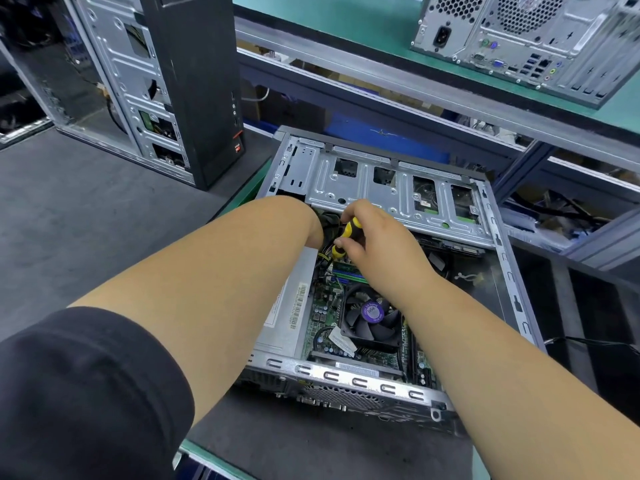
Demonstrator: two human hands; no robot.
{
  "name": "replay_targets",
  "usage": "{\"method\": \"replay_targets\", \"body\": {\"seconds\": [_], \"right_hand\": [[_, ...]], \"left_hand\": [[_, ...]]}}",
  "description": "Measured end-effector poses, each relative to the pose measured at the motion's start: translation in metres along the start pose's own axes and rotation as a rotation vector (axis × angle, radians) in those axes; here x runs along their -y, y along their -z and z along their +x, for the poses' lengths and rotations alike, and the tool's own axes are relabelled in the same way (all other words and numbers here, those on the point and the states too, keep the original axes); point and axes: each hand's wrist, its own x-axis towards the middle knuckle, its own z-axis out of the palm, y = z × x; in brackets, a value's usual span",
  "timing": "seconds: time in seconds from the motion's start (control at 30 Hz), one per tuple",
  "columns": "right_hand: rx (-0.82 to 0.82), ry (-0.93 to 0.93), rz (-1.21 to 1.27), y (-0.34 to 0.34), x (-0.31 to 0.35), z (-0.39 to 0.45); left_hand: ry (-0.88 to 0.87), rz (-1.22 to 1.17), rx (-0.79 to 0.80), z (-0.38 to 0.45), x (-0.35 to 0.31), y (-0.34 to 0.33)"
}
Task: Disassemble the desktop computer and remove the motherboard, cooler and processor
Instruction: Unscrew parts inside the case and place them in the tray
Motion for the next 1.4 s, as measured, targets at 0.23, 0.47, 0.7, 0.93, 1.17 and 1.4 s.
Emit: {"method": "replay_targets", "body": {"seconds": [0.23, 0.47, 0.7, 0.93, 1.17, 1.4], "right_hand": [[0.005, 0.015, 0.015, 0.003, 0.001, 0.000], [-0.101, -0.009, 0.086, 0.028, 0.005, -0.004], [-0.324, -0.044, 0.236, 0.084, 0.012, -0.015], [-0.496, -0.091, 0.432, 0.137, 0.001, -0.041], [-0.539, -0.128, 0.490, 0.164, -0.018, -0.078], [-0.691, -0.225, 0.415, 0.189, -0.056, -0.134]], "left_hand": [[-0.007, 0.002, 0.021, 0.008, 0.000, -0.002], [-0.042, -0.122, -0.034, -0.013, -0.003, -0.004], [-0.229, -0.497, -0.084, -0.070, 0.000, 0.009], [-0.466, -0.886, -0.369, -0.114, -0.012, 0.008], [-0.443, -0.904, -0.683, -0.129, -0.073, 0.011], [-0.389, -0.882, -0.741, -0.135, -0.151, 0.010]]}}
